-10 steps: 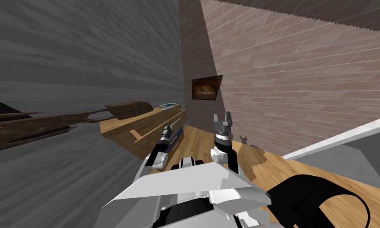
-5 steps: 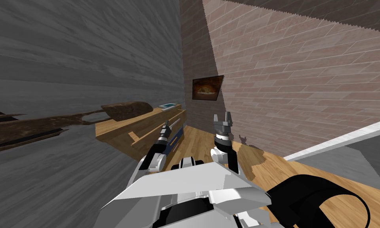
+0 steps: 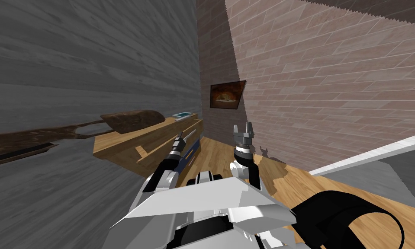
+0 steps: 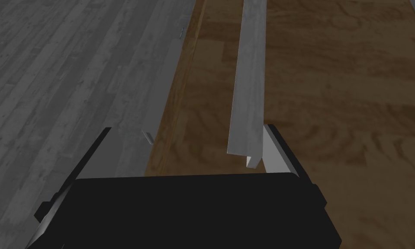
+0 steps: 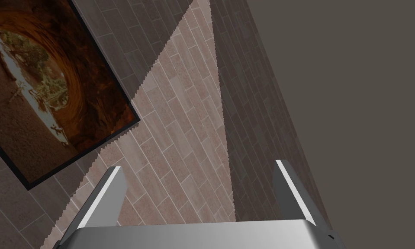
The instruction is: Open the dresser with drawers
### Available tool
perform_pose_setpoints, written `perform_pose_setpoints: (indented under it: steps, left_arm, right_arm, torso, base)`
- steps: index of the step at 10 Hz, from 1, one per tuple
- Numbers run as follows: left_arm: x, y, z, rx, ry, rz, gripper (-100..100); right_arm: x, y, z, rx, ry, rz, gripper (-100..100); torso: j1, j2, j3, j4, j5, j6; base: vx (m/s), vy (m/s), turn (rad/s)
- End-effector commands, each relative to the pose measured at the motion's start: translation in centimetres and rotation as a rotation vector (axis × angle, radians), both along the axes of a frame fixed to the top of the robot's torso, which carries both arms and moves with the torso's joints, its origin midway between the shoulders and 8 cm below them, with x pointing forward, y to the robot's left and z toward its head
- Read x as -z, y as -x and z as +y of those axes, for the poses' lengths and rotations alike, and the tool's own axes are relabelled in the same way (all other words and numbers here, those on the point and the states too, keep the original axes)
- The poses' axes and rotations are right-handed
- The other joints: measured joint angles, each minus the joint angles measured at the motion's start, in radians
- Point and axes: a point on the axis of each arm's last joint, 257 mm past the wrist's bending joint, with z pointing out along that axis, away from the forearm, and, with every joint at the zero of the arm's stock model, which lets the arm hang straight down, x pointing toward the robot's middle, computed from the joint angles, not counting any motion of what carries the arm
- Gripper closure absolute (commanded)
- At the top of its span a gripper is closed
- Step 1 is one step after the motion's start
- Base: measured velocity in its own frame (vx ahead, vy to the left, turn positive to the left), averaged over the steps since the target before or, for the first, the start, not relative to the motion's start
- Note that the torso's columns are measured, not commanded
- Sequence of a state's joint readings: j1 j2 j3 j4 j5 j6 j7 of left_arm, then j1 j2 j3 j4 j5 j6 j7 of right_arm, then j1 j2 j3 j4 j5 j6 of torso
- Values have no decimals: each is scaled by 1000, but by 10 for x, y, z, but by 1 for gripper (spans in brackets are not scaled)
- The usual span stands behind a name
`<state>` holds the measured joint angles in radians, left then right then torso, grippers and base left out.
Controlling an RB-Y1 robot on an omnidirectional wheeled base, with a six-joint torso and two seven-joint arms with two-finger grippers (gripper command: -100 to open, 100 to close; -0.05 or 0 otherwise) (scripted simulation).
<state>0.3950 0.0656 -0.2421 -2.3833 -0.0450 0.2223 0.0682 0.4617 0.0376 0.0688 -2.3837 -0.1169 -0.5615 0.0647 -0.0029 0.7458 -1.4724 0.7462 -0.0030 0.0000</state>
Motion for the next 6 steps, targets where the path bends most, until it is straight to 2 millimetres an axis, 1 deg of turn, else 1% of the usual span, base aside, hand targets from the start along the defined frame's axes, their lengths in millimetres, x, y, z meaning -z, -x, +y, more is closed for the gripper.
perform_pose_setpoints:
  steps: [1,6]
  left_arm:
    - [2,0,0,-1,-1,5,0]
    - [8,-1,0,0,-2,20,0]
  right_arm:
    - [0,0,0,0,0,0,0]
    - [0,0,0,0,0,0,0]
  torso:
    - [1,0,0,-2,1,0]
    - [3,-6,-3,-7,3,-1]
  base:
    - [7,0,-6]
    - [0,0,0]
